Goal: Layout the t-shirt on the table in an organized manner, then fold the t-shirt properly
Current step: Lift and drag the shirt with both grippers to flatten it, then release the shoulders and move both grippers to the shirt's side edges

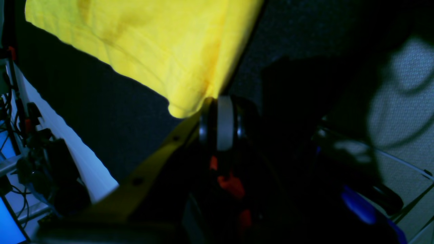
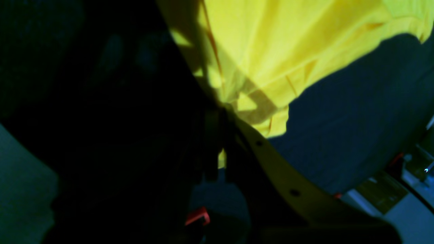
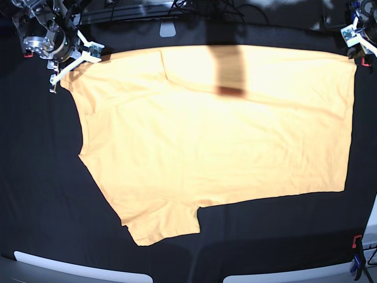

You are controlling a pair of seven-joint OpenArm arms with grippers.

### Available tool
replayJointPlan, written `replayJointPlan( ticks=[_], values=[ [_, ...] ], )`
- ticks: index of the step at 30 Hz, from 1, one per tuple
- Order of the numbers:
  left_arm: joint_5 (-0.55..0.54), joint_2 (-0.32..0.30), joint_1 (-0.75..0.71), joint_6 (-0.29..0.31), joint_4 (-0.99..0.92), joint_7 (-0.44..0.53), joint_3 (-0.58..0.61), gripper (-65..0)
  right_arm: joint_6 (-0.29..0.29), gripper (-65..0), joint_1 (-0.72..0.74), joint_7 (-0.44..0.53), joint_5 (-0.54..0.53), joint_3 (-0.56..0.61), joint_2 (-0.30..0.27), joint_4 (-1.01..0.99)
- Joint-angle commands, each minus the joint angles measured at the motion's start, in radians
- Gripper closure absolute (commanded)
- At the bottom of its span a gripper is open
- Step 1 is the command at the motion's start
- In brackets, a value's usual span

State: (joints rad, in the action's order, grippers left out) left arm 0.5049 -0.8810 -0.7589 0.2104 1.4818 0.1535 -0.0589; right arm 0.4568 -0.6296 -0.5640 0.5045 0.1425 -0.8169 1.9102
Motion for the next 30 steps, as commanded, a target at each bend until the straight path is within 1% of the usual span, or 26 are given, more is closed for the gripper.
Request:
replayJointPlan(
  ticks=[1,4,7,8,12,17,21,22,24,26,27,28,29,30],
  values=[
    [0.003,-0.017,-0.007,-0.002,0.006,-0.011,-0.008,0.0,-0.004,0.0,-0.021,-0.031,0.02,-0.009,-0.033,0.024],
    [0.003,-0.017,-0.01,-0.002,0.006,-0.006,-0.008,0.0,-0.004,0.0,-0.083,-0.056,0.02,-0.01,-0.071,0.068],
    [0.003,-0.018,-0.027,-0.001,0.006,0.002,-0.008,0.0,-0.01,0.0,-0.143,-0.111,0.02,-0.01,-0.09,0.108],
    [0.005,-0.018,-0.037,-0.001,0.006,0.005,-0.008,0.0,-0.012,0.0,-0.162,-0.117,0.02,-0.011,-0.093,0.119],
    [0.07,-0.023,-0.087,-0.002,0.006,0.011,-0.008,0.0,-0.013,0.0,-0.223,-0.124,0.02,-0.011,-0.094,0.156],
    [0.071,-0.048,-0.136,-0.002,0.006,0.023,-0.008,0.0,-0.019,0.0,-0.266,-0.143,0.019,-0.011,-0.094,0.19],
    [0.062,-0.05,-0.136,-0.003,0.013,-0.038,-0.008,0.0,-0.014,0.0,-0.266,-0.156,0.01,-0.011,-0.094,0.196],
    [0.061,-0.05,-0.136,-0.003,0.018,-0.071,-0.008,0.0,-0.012,-1.5,-0.266,-0.161,-0.004,-0.011,-0.094,0.198],
    [0.051,-0.051,-0.136,-0.003,0.033,-0.141,-0.008,0.0,-0.012,-9.3,-0.266,-0.182,-0.043,-0.011,-0.094,0.203],
    [0.042,-0.051,-0.136,-0.003,0.056,-0.211,-0.008,-17.4,-0.012,-15.4,-0.266,-0.207,-0.049,-0.011,-0.094,0.216],
    [0.042,-0.051,-0.137,-0.003,0.07,-0.241,-0.008,-25.0,-0.012,-16.8,-0.266,-0.222,-0.049,-0.011,-0.094,0.225],
    [0.041,-0.051,-0.14,-0.003,0.084,-0.272,-0.008,-30.1,-0.012,-16.7,-0.266,-0.236,-0.051,-0.011,-0.095,0.236],
    [0.042,-0.051,-0.14,-0.003,0.1,-0.304,-0.008,-31.9,-0.011,-16.7,-0.266,-0.248,-0.054,-0.011,-0.095,0.25],
    [0.045,-0.053,-0.142,-0.003,0.115,-0.336,-0.008,-31.8,-0.011,-16.7,-0.265,-0.256,-0.056,-0.013,-0.097,0.265]
  ],
)
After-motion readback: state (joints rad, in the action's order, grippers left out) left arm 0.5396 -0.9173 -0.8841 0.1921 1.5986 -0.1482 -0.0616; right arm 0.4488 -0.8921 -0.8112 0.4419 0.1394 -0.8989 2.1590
